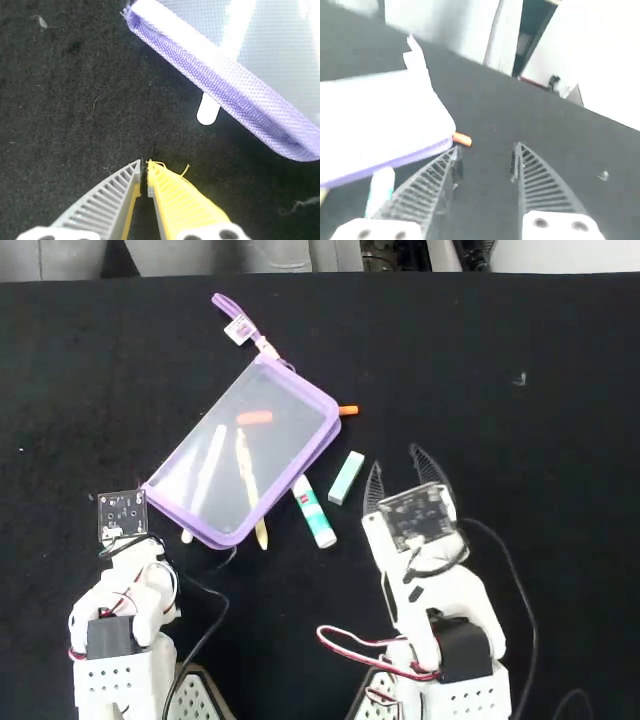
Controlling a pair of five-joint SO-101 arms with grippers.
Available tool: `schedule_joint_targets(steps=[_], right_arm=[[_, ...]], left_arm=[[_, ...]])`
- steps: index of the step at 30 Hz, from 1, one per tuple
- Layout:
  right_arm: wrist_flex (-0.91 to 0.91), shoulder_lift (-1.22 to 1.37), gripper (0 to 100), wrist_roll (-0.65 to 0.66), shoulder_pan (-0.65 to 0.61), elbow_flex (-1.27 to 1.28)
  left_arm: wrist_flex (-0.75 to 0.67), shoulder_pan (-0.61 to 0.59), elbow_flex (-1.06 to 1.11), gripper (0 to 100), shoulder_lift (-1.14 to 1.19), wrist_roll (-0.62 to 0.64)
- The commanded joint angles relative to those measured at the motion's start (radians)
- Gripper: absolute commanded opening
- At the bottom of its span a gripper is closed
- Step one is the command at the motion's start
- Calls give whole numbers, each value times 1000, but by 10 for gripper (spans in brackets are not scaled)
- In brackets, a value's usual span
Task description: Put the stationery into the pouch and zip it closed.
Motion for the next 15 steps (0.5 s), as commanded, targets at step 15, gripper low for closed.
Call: schedule_joint_targets(steps=[15], right_arm=[[-143, -85, 177, -123, -9, 196]], left_arm=[[5, 275, 19, 30, 0, -2]])
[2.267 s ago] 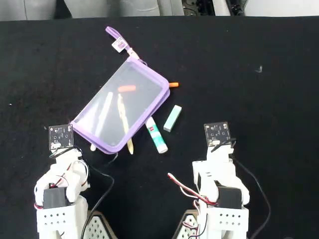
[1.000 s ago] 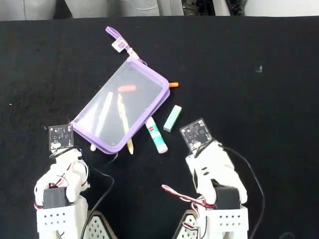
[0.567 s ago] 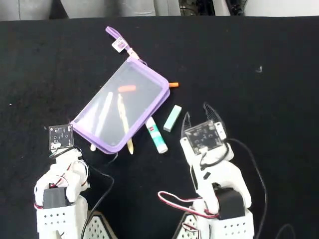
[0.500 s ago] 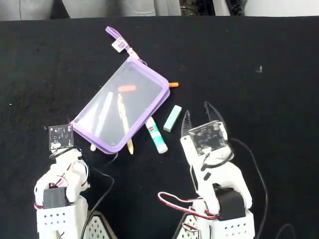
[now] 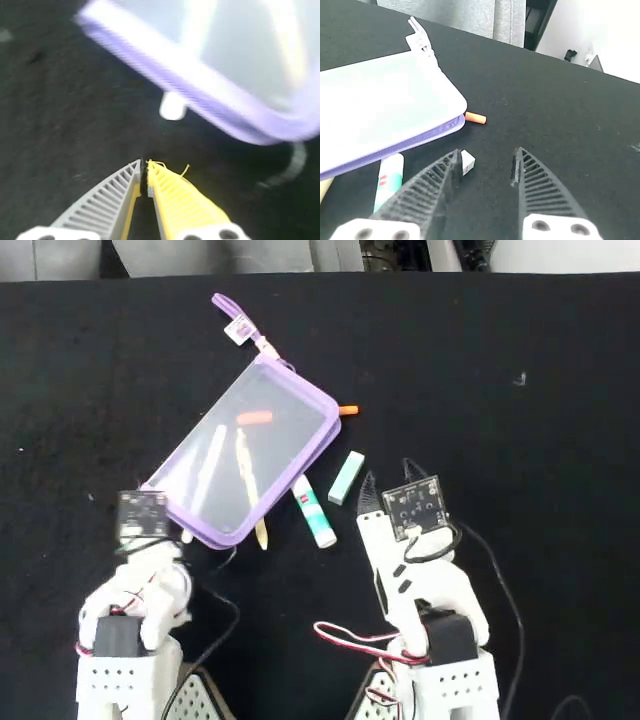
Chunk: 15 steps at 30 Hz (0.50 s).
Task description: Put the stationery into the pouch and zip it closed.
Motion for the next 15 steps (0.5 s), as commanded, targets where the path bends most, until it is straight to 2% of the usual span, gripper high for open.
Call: schedule_joint_targets(steps=[1, 9, 15], right_arm=[[-54, -85, 177, -8, -9, 13], [-48, -85, 177, -8, -11, 15], [-54, -85, 177, -8, -11, 24]], left_arm=[[5, 160, 19, 30, 0, -3], [5, 384, 19, 30, -2, -9], [8, 366, -5, 30, -2, -11]])
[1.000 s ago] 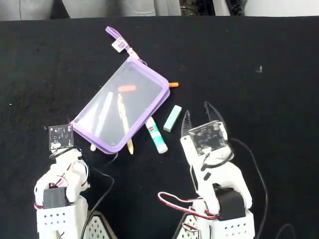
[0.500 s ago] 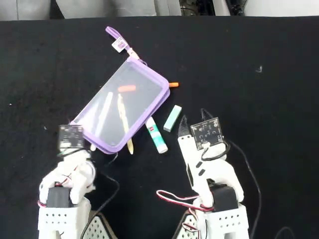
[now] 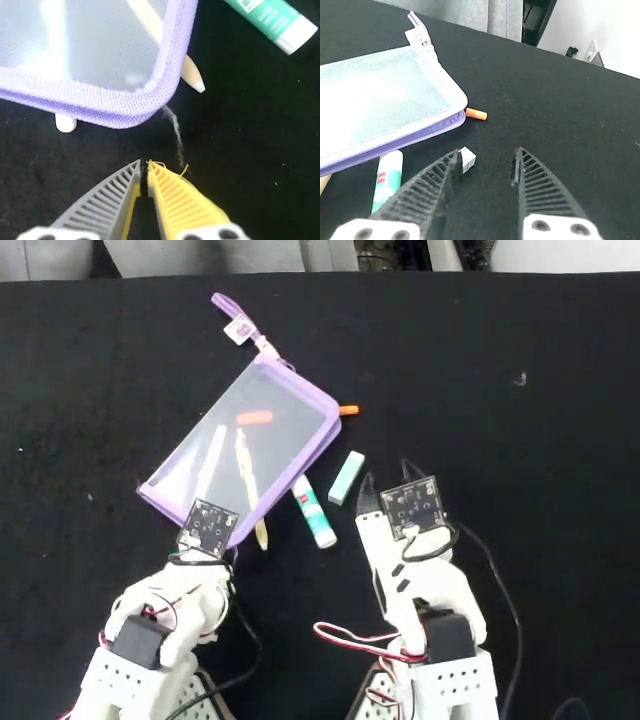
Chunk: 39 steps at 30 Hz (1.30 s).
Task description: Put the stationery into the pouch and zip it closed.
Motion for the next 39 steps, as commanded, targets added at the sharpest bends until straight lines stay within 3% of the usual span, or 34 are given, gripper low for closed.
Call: schedule_joint_targets(steps=[1, 6, 9, 13, 16, 17, 19, 23, 25, 27, 30, 33, 39], right_arm=[[-28, -85, 177, -6, -11, -8], [-28, -85, 177, -6, -11, -7], [-28, -85, 177, -6, -11, -7], [-28, -85, 177, -6, -11, -7], [-48, -85, 177, -6, -12, 7], [-49, -85, 177, -6, -12, 8], [-49, -85, 177, -6, -12, 8], [-49, -85, 177, -6, -12, 8], [-49, -85, 177, -6, -12, 8], [-49, -85, 177, -6, -12, 8], [-49, -85, 177, -6, -12, 8], [-49, -85, 177, -6, -12, 8], [-51, -85, 177, -6, -12, 8]], left_arm=[[6, -19, -30, 30, -2, -11], [86, -70, -197, 30, -2, -32], [126, -87, -265, 30, -3, -150], [104, -133, -378, 31, -3, -390], [60, -189, -447, 81, -5, -764], [20, -205, -461, 101, -5, -799], [-133, -243, -483, 115, -2, -706], [-462, -389, -483, 117, 14, -361], [-552, -441, -493, 127, 68, -236], [-600, -453, -530, 190, 176, -196], [-601, -453, -656, 301, 440, -192], [-557, -455, -868, 289, 783, -192], [-264, -423, -1484, 289, 1459, -155]])
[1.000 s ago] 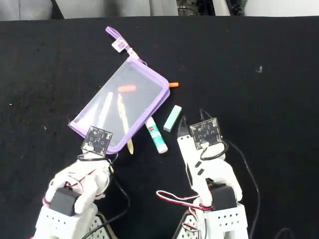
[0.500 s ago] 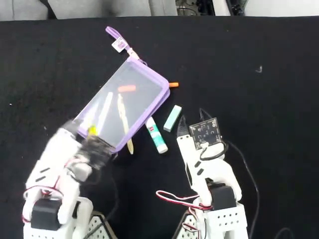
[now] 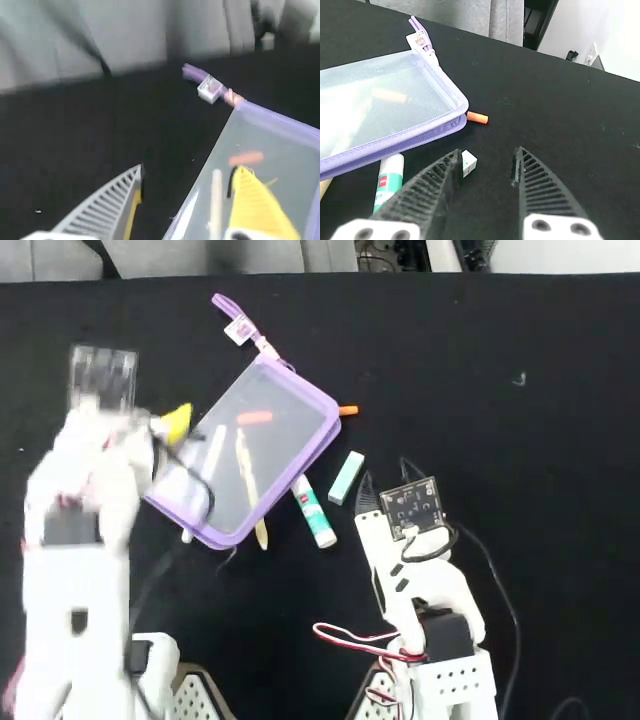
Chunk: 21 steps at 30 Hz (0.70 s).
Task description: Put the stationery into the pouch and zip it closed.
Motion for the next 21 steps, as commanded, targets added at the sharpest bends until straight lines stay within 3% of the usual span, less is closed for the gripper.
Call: schedule_joint_targets(steps=[1, 5, 11, 19, 21], right_arm=[[-25, -85, 177, -5, -8, -5], [-25, -85, 177, -5, -8, -5], [-25, -85, 177, -5, -8, -5], [-28, -85, 177, -5, -8, -5], [-28, -85, 177, -5, -8, -5]], left_arm=[[215, 36, -573, 290, 559, 48], [313, 91, -986, 290, 930, 101], [313, 133, -1566, 290, 1410, 342], [313, 228, -2278, 290, 2015, 362], [293, 245, -2330, 290, 2124, 356]])
